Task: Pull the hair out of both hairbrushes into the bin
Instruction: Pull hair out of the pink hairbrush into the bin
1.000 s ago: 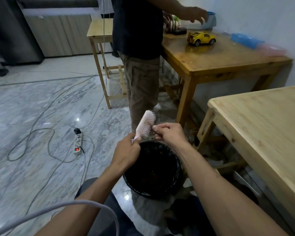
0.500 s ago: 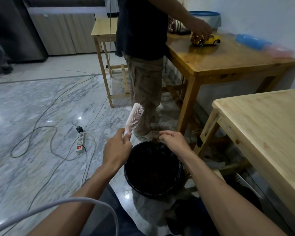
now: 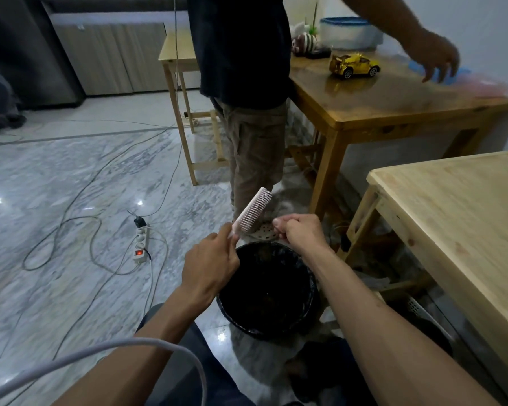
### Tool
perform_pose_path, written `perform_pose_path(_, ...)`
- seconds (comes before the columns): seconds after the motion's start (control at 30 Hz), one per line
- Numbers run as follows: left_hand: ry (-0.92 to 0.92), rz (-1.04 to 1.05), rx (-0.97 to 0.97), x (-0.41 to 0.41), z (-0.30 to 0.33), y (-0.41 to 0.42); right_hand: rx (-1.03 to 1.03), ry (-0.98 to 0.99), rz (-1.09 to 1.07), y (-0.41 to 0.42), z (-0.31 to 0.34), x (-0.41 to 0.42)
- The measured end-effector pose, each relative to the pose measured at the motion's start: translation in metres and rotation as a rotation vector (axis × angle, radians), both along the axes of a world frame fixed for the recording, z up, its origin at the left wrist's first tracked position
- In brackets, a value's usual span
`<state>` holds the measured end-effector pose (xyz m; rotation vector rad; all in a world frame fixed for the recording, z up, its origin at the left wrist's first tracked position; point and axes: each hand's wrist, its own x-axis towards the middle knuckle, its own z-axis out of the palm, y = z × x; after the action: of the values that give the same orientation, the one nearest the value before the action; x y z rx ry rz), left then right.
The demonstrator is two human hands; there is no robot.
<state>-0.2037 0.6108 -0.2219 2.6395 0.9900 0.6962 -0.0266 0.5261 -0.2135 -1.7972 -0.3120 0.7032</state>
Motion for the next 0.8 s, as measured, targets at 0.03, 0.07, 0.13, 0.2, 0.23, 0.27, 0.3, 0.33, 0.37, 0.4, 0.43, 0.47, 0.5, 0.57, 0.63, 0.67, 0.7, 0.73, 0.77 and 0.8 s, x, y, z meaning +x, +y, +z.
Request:
perform_pose_path(0.03, 0.003, 0.015, -0.001, -0.001, 0.000, 0.002, -0.030, -0.005, -0.015, -0.003, -0.002, 0.001)
perform_pose_path(0.07, 0.008, 0.020, -0.001, -0.001, -0.001, 0.004, -0.050, 0.003, -0.026, -0.005, -0.003, 0.002)
perform_pose_path(0.13, 0.018, 0.016, 0.003, -0.002, -0.003, 0.006, -0.068, 0.021, -0.011, -0.011, -0.002, 0.002)
perform_pose_path(0.2, 0.018, 0.011, 0.002, -0.001, -0.005, 0.006, -0.068, 0.041, 0.031, -0.012, -0.001, 0.001)
perform_pose_path(0.23, 0.017, 0.007, 0.002, 0.000, -0.006, 0.006, -0.052, 0.062, 0.051, -0.012, 0.000, -0.001)
perform_pose_path(0.27, 0.013, 0.000, 0.006, 0.001, -0.007, 0.005, -0.033, 0.069, 0.068, -0.011, 0.000, -0.002)
perform_pose_path(0.3, 0.010, -0.010, 0.012, 0.002, -0.007, 0.004, -0.017, 0.067, 0.086, -0.010, 0.000, -0.003)
perform_pose_path(0.33, 0.006, -0.023, 0.023, 0.002, -0.007, 0.002, 0.000, 0.064, 0.107, -0.009, 0.000, -0.003)
perform_pose_path(0.37, 0.005, -0.038, 0.039, 0.003, -0.006, 0.001, 0.024, 0.070, 0.127, -0.008, 0.000, -0.004)
perform_pose_path(0.4, 0.007, -0.053, 0.063, 0.003, -0.006, -0.001, 0.059, 0.089, 0.141, -0.008, 0.000, -0.004)
perform_pose_path(0.43, 0.014, -0.066, 0.090, 0.002, -0.005, -0.002, 0.098, 0.123, 0.145, -0.007, 0.000, -0.004)
perform_pose_path(0.47, 0.029, -0.076, 0.123, 0.002, -0.005, -0.003, 0.129, 0.166, 0.140, -0.005, 0.000, -0.004)
perform_pose_path(0.5, 0.055, -0.084, 0.163, 0.001, -0.004, -0.003, 0.157, 0.211, 0.125, -0.003, 0.001, -0.004)
perform_pose_path(0.57, 0.112, -0.099, 0.239, -0.001, -0.003, -0.005, 0.177, 0.265, 0.079, 0.003, 0.002, -0.005)
perform_pose_path(0.63, 0.132, -0.091, 0.274, -0.001, -0.002, -0.005, 0.132, 0.241, 0.034, 0.007, 0.003, -0.005)
perform_pose_path(0.67, 0.131, -0.080, 0.265, 0.000, -0.003, -0.005, 0.095, 0.201, 0.022, 0.009, 0.001, -0.005)
perform_pose_path(0.7, 0.124, -0.064, 0.223, 0.001, -0.002, -0.005, 0.058, 0.149, 0.026, 0.010, 0.001, -0.005)
perform_pose_path(0.73, 0.118, -0.054, 0.150, 0.003, -0.001, -0.006, 0.022, 0.086, 0.050, 0.010, -0.001, -0.005)
perform_pose_path(0.77, 0.110, -0.049, 0.069, 0.005, 0.000, -0.008, -0.013, 0.026, 0.088, 0.010, -0.001, -0.005)
perform_pose_path(0.8, 0.094, -0.040, -0.010, 0.006, 0.000, -0.008, -0.053, -0.032, 0.125, 0.010, -0.002, -0.004)
